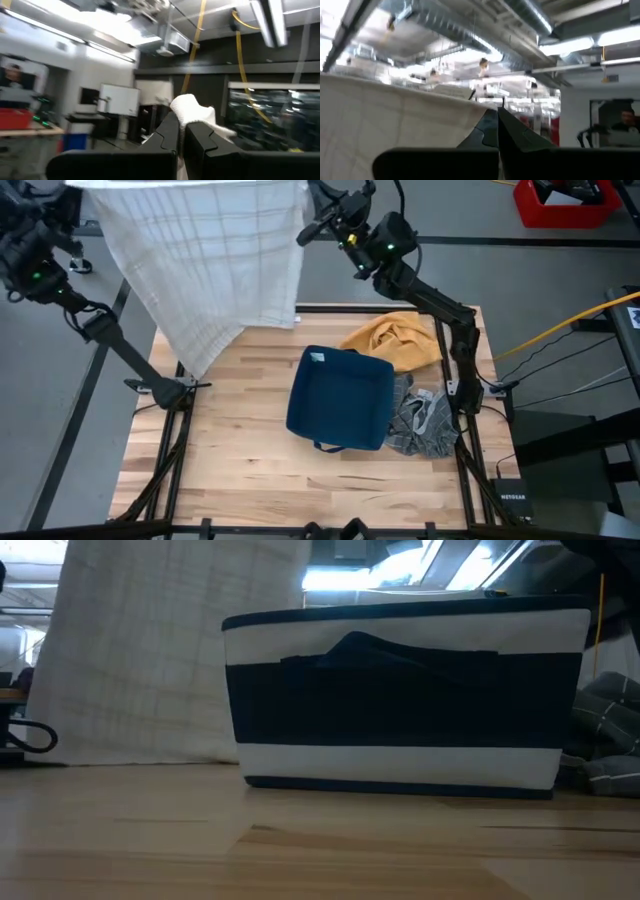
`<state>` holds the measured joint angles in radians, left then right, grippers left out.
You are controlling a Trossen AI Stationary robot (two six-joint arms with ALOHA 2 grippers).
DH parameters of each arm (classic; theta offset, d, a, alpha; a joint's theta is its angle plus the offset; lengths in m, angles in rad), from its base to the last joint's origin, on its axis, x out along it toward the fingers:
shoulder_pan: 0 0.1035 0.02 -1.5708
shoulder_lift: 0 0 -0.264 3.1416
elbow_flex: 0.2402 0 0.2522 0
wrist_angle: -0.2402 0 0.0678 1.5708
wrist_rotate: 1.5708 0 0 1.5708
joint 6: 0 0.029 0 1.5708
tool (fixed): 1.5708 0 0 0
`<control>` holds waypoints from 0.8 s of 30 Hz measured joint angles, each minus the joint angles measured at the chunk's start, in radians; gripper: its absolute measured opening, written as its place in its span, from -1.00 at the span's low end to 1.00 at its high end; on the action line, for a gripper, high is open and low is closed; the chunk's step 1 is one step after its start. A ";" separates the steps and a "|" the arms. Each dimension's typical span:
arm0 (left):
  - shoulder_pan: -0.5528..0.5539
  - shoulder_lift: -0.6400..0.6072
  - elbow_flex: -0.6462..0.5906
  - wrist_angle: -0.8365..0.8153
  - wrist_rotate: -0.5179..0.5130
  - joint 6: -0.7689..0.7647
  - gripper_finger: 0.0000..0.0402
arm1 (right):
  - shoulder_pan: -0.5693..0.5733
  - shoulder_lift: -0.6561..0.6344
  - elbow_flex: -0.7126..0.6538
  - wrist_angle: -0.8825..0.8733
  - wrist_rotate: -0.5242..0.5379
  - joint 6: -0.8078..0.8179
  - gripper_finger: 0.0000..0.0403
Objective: Fold towel
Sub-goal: Fold the white patterned towel
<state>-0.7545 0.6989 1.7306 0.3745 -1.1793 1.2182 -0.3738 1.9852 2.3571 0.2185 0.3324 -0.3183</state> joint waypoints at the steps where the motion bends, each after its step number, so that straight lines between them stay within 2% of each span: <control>1: -0.014 -0.001 -0.009 -0.020 -0.014 -0.025 -1.00 | 0.007 -0.007 0.001 -0.049 0.005 0.000 -1.00; 4: -0.042 -0.001 -0.038 -0.116 -0.057 -0.127 -1.00 | 0.029 -0.020 0.001 -0.195 0.007 0.027 -1.00; 10: -0.051 0.004 -0.116 -0.325 -0.158 -0.425 -1.00 | 0.094 -0.021 -0.001 -0.411 -0.005 0.079 -1.00; 18: -0.051 0.036 -0.207 -0.521 -0.163 -0.816 -1.00 | 0.205 -0.021 -0.001 -0.673 0.015 0.095 -1.00; 24: -0.051 0.093 -0.251 -0.668 -0.147 -1.100 -1.00 | 0.283 -0.021 -0.001 -0.895 0.024 0.176 -1.00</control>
<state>-0.8055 0.7919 1.4795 -0.2937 -1.3265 0.1182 -0.0908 1.9640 2.3562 -0.6769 0.3566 -0.1420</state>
